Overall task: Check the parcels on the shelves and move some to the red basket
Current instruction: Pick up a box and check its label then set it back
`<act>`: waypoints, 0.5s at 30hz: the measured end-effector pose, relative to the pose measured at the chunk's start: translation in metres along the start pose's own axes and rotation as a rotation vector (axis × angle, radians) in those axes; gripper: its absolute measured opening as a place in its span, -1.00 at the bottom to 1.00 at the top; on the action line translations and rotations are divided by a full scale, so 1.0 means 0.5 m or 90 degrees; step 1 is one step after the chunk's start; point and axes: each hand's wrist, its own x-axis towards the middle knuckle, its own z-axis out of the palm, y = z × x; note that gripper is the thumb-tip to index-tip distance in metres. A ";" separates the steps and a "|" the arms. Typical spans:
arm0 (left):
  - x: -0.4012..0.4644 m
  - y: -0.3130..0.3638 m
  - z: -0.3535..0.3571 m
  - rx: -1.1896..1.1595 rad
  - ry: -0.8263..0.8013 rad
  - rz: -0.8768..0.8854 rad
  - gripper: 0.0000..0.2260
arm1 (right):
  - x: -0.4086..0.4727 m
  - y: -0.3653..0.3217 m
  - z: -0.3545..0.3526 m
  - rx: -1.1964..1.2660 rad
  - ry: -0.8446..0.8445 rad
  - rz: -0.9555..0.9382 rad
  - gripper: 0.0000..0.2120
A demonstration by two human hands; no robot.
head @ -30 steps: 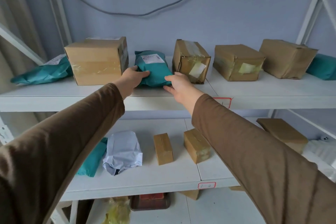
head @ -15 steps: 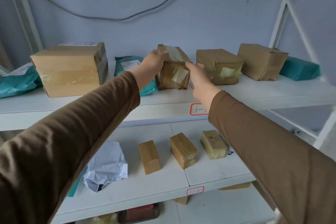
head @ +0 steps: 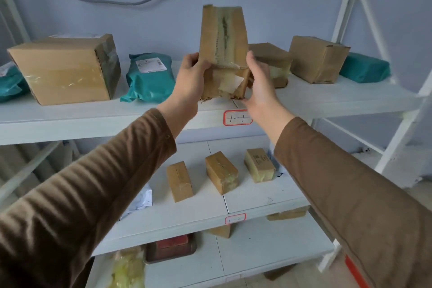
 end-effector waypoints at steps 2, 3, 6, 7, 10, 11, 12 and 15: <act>-0.089 -0.010 0.014 -0.039 -0.014 0.048 -0.74 | -0.067 -0.017 -0.044 0.024 -0.011 -0.006 -0.65; -0.136 -0.018 0.021 -0.047 -0.027 0.069 -0.74 | -0.101 -0.023 -0.070 0.034 -0.042 0.008 -0.63; -0.274 -0.059 0.043 0.007 -0.075 0.123 -0.67 | -0.207 -0.026 -0.161 0.066 -0.117 0.098 -0.53; -0.319 -0.076 0.050 0.029 -0.090 0.128 -0.66 | -0.240 -0.020 -0.199 0.086 -0.121 0.127 -0.55; -0.429 -0.125 0.068 0.050 -0.106 0.097 -0.72 | -0.334 0.017 -0.316 0.143 -0.115 0.189 -0.34; -0.452 -0.141 0.069 0.056 -0.099 0.070 -0.70 | -0.367 0.027 -0.348 0.162 -0.119 0.219 -0.24; -0.473 -0.150 0.068 0.062 -0.094 0.031 -0.64 | -0.399 0.038 -0.378 0.186 -0.131 0.253 -0.23; -0.523 -0.170 0.066 0.018 -0.138 -0.123 -0.35 | -0.476 0.076 -0.452 0.259 -0.171 0.328 -0.43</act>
